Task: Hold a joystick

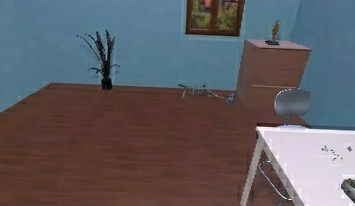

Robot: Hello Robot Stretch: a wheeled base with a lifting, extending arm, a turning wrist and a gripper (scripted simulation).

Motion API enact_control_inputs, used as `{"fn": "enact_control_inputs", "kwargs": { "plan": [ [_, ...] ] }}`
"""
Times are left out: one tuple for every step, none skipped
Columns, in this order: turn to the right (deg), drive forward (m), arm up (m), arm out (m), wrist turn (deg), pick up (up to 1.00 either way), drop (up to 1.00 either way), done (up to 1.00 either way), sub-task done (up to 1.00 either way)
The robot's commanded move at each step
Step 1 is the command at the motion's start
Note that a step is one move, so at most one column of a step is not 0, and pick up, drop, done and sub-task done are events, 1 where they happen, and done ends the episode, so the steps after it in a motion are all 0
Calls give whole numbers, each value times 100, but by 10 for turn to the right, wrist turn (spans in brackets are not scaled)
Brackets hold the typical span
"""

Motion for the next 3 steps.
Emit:
{"fn": "enact_control_inputs", "kwargs": {
  "plan": [
    [0, 0, 38, 0, 0, 0, 0, 0, 0],
    [0, 0, 0, 32, 0, 0, 0, 0, 0],
    [0, 0, 0, 0, 450, 0, 0, 0, 0]
  ]
}}
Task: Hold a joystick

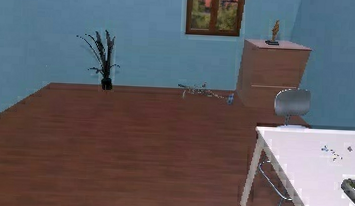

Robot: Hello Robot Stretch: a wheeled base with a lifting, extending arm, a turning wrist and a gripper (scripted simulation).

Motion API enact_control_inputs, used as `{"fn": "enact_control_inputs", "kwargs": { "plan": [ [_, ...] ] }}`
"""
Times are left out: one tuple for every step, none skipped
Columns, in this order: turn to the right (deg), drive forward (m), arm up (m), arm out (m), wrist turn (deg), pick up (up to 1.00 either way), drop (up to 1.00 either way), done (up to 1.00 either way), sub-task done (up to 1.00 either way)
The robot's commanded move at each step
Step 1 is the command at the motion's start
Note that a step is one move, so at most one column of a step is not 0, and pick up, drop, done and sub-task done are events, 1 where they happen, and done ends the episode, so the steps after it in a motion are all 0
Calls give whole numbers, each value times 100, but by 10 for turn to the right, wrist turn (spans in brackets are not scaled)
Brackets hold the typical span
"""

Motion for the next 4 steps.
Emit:
{"fn": "enact_control_inputs", "kwargs": {
  "plan": [
    [0, 0, 0, 0, 450, 0, 0, 0, 0],
    [0, 0, 0, 0, 450, 0, 0, 0, 0],
    [0, 0, 0, 0, 120, 0, 0, 0, 0],
    [0, 0, -24, 0, 0, 0, 0, 0, 0]
  ]
}}
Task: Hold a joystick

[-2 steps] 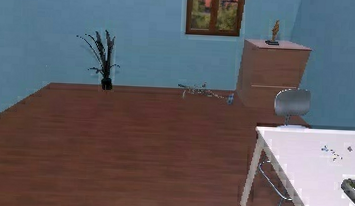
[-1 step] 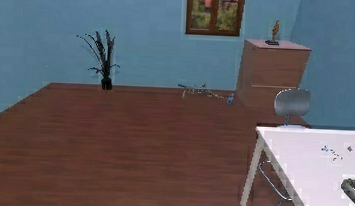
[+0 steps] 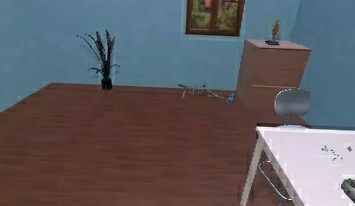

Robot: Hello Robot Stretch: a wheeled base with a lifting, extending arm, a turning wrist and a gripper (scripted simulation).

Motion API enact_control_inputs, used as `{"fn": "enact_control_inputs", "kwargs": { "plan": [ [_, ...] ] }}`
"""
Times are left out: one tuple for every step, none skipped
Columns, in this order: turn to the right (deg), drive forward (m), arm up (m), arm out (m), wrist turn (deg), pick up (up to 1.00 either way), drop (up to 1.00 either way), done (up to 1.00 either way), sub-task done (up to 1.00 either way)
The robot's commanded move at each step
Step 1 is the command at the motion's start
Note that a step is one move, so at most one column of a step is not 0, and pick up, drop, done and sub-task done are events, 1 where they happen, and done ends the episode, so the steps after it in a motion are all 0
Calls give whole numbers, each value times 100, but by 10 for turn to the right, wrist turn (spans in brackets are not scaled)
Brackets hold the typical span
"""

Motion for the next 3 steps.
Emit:
{"fn": "enact_control_inputs", "kwargs": {
  "plan": [
    [0, 0, 0, 0, 0, 100, 0, 0, 0],
    [0, 0, 10, 0, 0, 0, 0, 0, 0],
    [0, 0, 0, 0, 0, 0, 0, 100, 0]
  ]
}}
